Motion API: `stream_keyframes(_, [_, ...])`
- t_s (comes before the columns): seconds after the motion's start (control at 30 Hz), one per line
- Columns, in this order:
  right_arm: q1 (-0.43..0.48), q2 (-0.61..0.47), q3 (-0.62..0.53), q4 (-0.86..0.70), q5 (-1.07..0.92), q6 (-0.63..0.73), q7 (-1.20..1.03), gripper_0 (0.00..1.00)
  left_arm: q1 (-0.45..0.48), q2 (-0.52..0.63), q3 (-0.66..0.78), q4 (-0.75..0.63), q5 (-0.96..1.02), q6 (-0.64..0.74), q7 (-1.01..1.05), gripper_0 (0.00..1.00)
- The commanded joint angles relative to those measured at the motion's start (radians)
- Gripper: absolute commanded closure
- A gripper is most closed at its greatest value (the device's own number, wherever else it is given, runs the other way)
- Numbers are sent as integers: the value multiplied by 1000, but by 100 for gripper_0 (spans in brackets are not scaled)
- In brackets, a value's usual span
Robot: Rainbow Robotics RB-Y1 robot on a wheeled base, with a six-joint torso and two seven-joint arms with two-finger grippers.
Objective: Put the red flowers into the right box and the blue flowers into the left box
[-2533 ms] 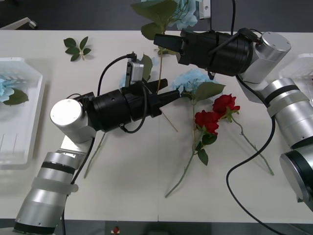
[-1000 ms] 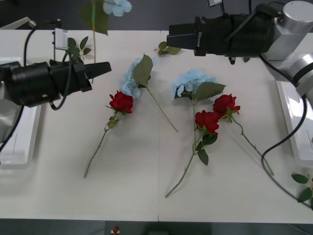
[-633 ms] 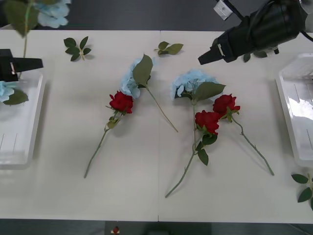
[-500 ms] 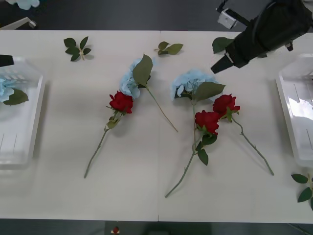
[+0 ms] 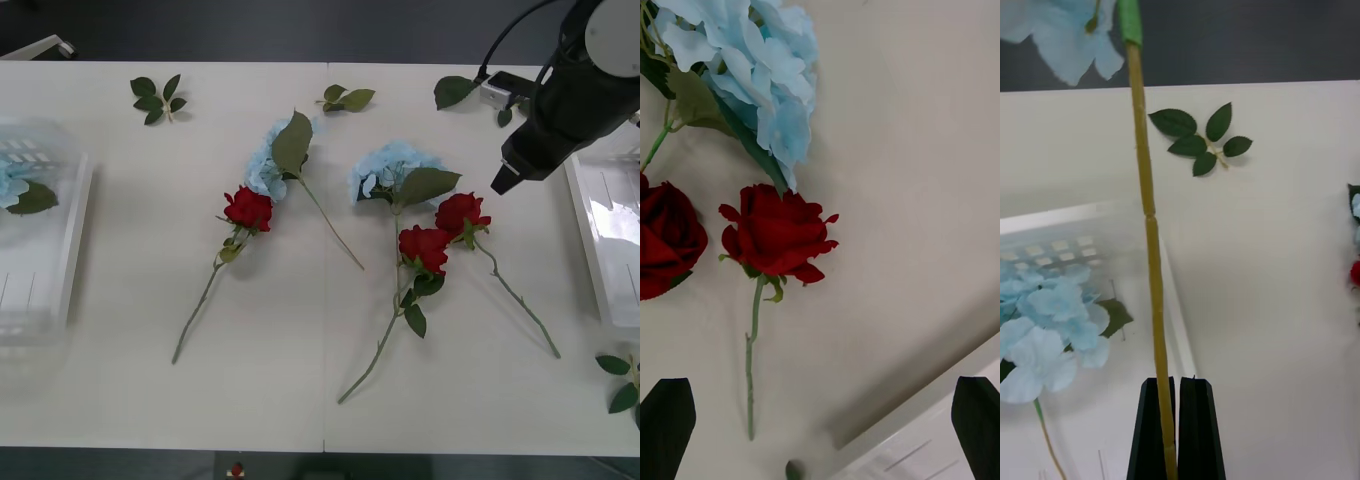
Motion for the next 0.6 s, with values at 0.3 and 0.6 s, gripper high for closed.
stream_keyframes(0.3, [293, -99, -20, -242, 137, -330, -21, 0, 235, 30, 101, -130, -24, -138, -26, 100])
stream_keyframes(0.6, [416, -99, -20, -280, 224, -463, -9, 0, 338, 28, 95, -136, -7, -251, -86, 100])
